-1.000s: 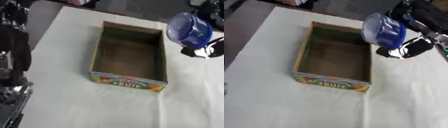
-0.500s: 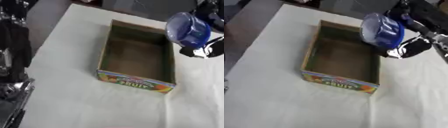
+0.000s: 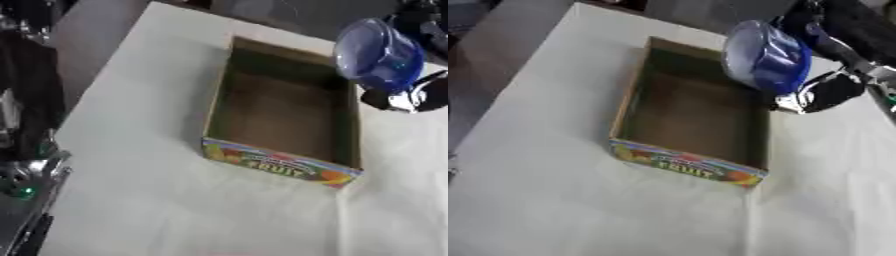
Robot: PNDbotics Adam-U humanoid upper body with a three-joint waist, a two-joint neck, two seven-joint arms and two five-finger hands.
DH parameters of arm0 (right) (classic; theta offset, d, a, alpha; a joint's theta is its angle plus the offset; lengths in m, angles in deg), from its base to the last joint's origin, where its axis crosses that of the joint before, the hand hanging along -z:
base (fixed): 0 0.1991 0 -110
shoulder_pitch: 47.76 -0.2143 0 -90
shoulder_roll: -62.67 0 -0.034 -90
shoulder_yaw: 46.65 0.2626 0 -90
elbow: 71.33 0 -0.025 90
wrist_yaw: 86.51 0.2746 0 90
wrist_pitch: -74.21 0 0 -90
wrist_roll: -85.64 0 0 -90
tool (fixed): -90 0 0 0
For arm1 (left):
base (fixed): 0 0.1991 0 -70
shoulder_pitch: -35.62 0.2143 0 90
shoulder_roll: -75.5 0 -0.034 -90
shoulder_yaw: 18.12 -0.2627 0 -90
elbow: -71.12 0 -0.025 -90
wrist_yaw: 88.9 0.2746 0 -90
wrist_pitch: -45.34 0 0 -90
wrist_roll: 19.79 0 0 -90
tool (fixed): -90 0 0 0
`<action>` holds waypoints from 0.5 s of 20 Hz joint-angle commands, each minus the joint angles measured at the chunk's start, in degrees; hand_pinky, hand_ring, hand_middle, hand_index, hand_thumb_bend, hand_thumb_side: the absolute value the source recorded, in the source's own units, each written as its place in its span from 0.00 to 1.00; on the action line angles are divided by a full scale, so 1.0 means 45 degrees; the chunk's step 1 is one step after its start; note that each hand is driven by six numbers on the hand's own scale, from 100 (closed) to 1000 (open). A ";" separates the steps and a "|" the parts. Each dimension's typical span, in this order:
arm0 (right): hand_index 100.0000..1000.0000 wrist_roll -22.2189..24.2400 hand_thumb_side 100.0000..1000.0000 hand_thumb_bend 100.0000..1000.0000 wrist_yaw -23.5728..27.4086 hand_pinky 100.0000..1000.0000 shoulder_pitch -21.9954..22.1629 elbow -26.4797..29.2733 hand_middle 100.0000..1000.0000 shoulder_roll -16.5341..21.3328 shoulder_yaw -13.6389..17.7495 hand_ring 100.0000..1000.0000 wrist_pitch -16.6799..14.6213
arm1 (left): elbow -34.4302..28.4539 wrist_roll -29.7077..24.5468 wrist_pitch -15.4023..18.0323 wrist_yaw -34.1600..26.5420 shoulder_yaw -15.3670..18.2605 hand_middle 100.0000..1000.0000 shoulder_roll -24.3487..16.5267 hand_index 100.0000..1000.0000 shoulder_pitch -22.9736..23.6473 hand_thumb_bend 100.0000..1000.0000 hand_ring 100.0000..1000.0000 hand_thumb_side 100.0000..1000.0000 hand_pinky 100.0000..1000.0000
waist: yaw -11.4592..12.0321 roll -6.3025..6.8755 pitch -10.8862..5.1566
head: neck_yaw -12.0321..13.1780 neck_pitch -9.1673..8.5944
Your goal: Pick up objects on the table and place them in the box.
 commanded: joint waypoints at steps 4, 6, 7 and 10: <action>0.24 -0.0435 0.80 0.00 -0.0030 0.00 -0.0247 -0.0202 0.00 0.0424 0.0326 0.00 0.0098 | -0.0183 -0.0036 0.0060 -0.0053 0.0051 0.93 -0.0001 0.85 -0.0295 0.36 0.71 0.79 0.90 | 0.0098 0.0006 -0.0136 | 0.0055 -0.0291; 0.31 -0.0655 0.87 0.00 0.0050 0.00 -0.0265 -0.0289 0.00 0.0409 0.0360 0.00 0.0175 | -0.0183 -0.0038 0.0069 -0.0060 0.0047 0.93 0.0014 0.85 -0.0333 0.36 0.71 0.79 0.90 | 0.0139 -0.0014 -0.0106 | 0.0051 -0.0325; 0.37 -0.0852 0.91 0.00 0.0165 0.00 -0.0271 -0.0330 0.00 0.0394 0.0388 0.00 0.0227 | -0.0183 -0.0039 0.0072 -0.0064 0.0048 0.93 0.0019 0.85 -0.0340 0.36 0.71 0.79 0.90 | 0.0149 -0.0019 -0.0091 | 0.0053 -0.0331; 0.70 -0.1009 1.00 0.20 0.0346 0.06 -0.0253 -0.0485 0.50 0.0452 0.0365 0.40 0.0328 | -0.0183 -0.0051 0.0069 -0.0069 0.0041 0.93 0.0019 0.85 -0.0335 0.36 0.71 0.80 0.90 | 0.0150 -0.0027 -0.0065 | 0.0060 -0.0315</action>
